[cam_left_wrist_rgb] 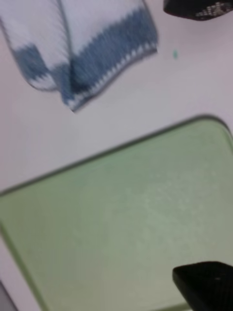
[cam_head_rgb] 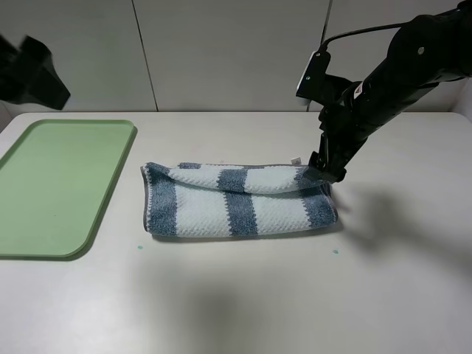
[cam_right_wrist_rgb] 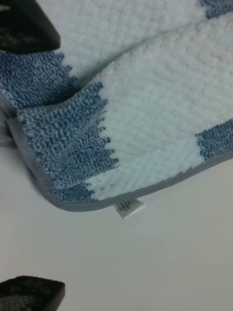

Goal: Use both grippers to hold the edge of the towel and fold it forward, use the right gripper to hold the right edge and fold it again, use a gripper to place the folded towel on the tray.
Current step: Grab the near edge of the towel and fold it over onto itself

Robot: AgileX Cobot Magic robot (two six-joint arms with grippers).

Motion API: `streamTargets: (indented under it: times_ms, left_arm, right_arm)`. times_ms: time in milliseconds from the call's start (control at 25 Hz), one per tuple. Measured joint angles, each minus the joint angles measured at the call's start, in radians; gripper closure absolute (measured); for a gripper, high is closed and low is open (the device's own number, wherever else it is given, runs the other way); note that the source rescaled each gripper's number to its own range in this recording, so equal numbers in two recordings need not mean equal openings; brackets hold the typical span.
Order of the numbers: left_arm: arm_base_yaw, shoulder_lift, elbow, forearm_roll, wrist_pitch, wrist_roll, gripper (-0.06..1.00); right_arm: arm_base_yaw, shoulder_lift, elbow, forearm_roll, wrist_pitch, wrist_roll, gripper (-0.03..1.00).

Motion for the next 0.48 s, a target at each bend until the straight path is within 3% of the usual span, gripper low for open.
streamTargets:
  times_ms: [200,480]
  left_arm:
    - [-0.003,-0.227,0.056,-0.058,0.022,-0.003,-0.05]
    - [-0.003,-0.496,0.241,-0.093,0.018,0.026,-0.05]
  right_arm:
    - [0.0,0.0,0.0,0.008,-0.002,0.001,-0.03]
    - [0.0,0.0,0.0,0.01,-0.004,0.003,-0.03]
